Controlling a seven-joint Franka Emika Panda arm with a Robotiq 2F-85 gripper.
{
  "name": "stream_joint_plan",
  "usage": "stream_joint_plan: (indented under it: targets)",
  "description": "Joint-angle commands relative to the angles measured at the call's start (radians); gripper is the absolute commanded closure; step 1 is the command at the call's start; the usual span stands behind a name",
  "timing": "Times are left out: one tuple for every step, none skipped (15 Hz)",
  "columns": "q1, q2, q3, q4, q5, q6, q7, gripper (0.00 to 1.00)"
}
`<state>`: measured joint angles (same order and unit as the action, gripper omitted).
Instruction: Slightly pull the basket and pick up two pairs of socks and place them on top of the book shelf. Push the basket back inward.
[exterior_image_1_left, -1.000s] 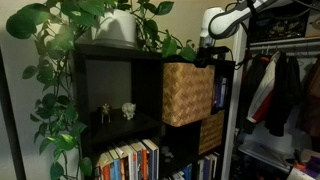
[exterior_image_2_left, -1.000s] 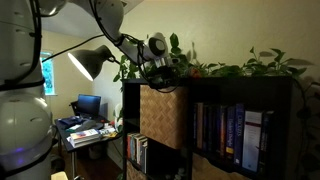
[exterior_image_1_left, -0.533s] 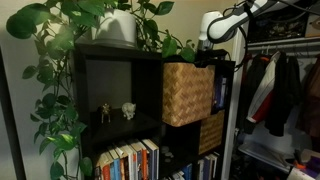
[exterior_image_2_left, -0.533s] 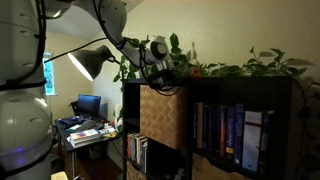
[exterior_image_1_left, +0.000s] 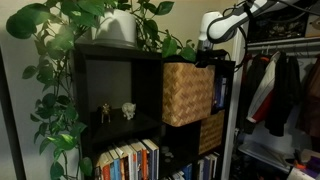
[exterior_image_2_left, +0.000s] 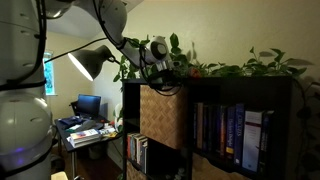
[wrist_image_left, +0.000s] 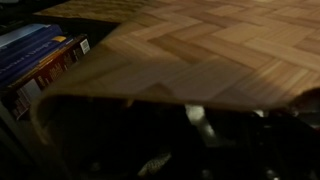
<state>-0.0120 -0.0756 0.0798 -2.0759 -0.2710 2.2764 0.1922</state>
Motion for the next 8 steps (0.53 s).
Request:
stream_joint_plan:
  targets:
    - [0.011, -0.040, -0.020, -0.002, 0.042, -0.031, -0.055, 0.95]
    - [0.010, -0.049, -0.019, 0.002, 0.035, -0.041, -0.055, 0.96]
    - [0.009, -0.055, -0.017, 0.007, 0.023, -0.052, -0.049, 0.93]
    - [0.008, -0.065, -0.016, 0.013, 0.020, -0.068, -0.050, 0.95]
    - [0.008, -0.073, -0.015, 0.016, 0.020, -0.077, -0.050, 0.93]
    - [0.007, -0.082, -0.012, 0.021, 0.008, -0.092, -0.035, 0.93]
    - [0.007, -0.090, -0.011, 0.024, 0.008, -0.103, -0.032, 0.93]
    - [0.008, -0.100, -0.009, 0.030, 0.011, -0.116, -0.030, 0.93]
